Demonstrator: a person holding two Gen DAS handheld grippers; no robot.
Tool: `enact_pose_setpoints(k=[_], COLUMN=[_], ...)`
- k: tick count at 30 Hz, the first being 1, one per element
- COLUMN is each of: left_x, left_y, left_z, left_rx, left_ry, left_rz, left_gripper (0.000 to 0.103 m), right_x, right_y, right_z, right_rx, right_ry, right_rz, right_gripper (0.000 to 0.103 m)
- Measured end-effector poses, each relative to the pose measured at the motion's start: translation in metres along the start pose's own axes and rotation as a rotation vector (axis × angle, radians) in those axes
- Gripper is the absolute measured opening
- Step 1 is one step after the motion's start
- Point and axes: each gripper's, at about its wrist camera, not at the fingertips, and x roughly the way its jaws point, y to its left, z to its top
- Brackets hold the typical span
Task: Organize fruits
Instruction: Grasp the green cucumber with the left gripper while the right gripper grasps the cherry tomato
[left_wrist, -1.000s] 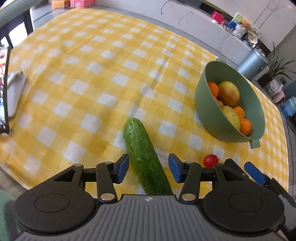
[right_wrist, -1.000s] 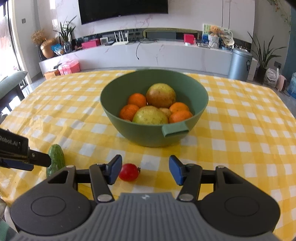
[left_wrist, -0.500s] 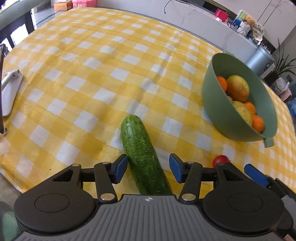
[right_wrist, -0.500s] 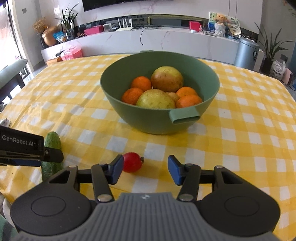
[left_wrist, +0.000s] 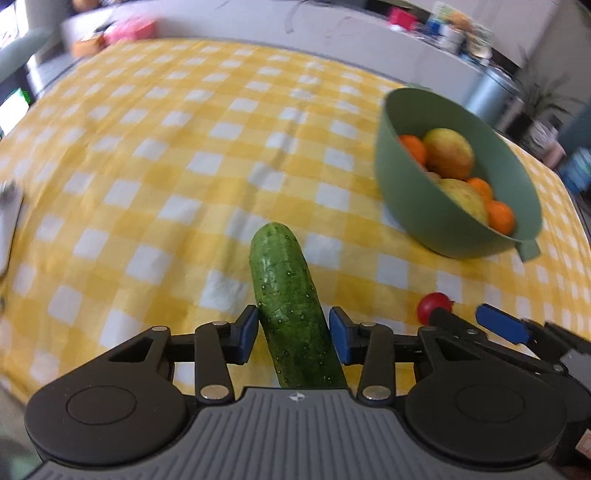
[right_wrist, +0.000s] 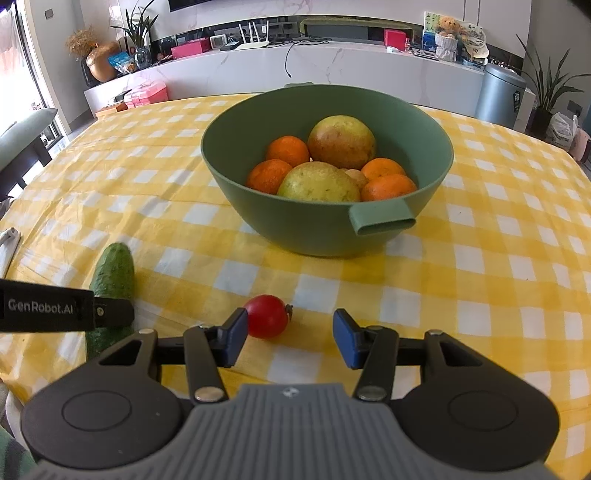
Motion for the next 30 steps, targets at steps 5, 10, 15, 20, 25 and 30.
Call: enact_pose_setpoints(k=[5, 10, 15, 20, 25, 30], left_x=[0.0, 0.014, 0.024, 0.023, 0.028, 0.031], left_y=[-0.018, -0.023, -0.015, -0.008, -0.003, -0.006], left_z=[0.019, 0.03, 0.024, 0.021, 0.014, 0.012], left_rx=[0.137, 0.218, 0.235, 0.233, 0.224, 0.256], left_ry=[-0.038, -0.015, -0.002, -0.013, 0.025, 0.02], left_rz=[-0.032, -0.073, -0.137, -0.17, -0.186, -0.18], left_gripper=[0.044, 0.044, 0.044, 0.044, 0.053, 0.054], right_x=[0.0, 0.001, -0.002, 0.0, 0.005, 0.012], right_y=[0.001, 0.0, 0.003, 0.006, 0.008, 0.018], right_z=[-0.001, -0.001, -0.001, -0.001, 0.0, -0.001], right_rx=[-0.005, -0.004, -0.025, -0.044, -0.058, -0.119], right_ry=[0.001, 0.0, -0.01, -0.008, 0.009, 0.027], right_rz=[0.002, 0.008, 0.014, 0.016, 0.031, 0.044], right_gripper=[0.048, 0.048, 0.048, 0.048, 0.047, 0.039])
